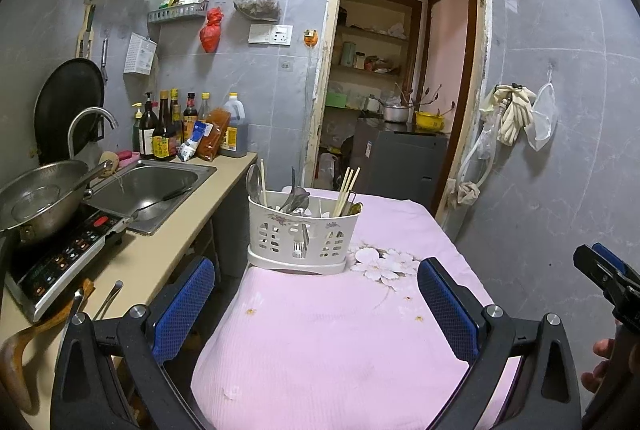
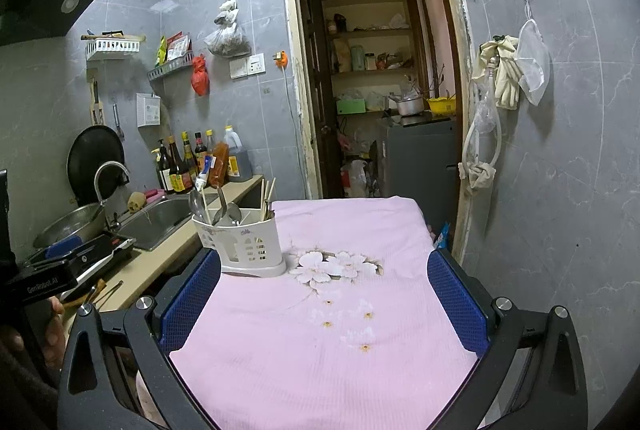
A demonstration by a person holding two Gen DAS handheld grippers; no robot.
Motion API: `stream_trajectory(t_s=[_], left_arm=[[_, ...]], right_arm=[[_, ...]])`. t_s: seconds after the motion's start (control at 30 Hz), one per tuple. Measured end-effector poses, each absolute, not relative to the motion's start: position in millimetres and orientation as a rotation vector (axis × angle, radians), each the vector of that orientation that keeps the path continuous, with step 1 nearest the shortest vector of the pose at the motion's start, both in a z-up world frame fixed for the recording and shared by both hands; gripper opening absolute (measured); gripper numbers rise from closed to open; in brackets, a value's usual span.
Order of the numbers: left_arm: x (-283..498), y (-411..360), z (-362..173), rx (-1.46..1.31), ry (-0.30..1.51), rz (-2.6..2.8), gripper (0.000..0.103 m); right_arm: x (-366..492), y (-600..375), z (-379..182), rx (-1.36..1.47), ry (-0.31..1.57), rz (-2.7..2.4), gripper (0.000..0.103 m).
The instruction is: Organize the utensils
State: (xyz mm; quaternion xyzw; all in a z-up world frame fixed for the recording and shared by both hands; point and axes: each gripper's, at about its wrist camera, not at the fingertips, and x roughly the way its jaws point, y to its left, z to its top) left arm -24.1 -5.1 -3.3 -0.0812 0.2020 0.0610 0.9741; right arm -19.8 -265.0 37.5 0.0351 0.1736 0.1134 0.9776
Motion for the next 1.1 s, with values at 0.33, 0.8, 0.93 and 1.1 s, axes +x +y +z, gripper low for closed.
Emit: stream_trajectory(t_s=[0.33,0.8,0.93,1.1], left_arm=[[-24.0,-5.8,-3.4,-0.164,0.408,0.125,0.102],[-24.0,-6.7,-3.5,-0.164,0.409,0.125,0.102],[-23.8,-7.2,-3.3,-0.164,0.408,0.124,0.102],[-23.5,-7.4,-3.2,-0.163,0.409,0.125,0.102]], right_arm=[[-19.7,-265.5,36.6,0.068,0.353,0.226,0.102],[-19.0,-268.8,34.7,0.065,0.356,0.226,0.101],[-18.2,-270.4,33.2,0.065,0.357,0.225,0.102],[-17.6,-271.5,33.6,0.064,0.357,0.226,0.102]])
